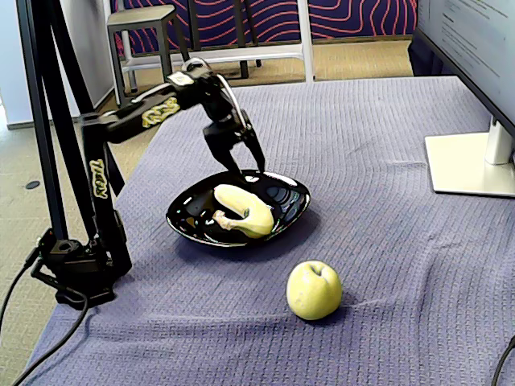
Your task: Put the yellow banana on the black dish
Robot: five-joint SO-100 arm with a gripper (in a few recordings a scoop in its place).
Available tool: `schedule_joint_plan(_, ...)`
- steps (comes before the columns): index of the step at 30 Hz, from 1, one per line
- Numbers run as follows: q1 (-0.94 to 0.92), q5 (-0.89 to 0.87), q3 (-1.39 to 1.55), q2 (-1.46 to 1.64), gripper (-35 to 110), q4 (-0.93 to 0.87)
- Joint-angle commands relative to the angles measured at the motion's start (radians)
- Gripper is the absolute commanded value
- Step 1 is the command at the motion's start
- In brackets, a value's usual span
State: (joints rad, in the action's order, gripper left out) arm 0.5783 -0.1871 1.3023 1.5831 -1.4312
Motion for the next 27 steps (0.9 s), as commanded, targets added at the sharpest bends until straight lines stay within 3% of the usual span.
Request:
schedule_joint_plan(1,-0.058,0.049,0.094,0.209,0,0.04)
schedule_joint_plan(16,-0.419,0.462,0.884,1.034,0,0.328)
schedule_joint_plan(27,-0.644,0.552,1.272,1.31,0,0.374)
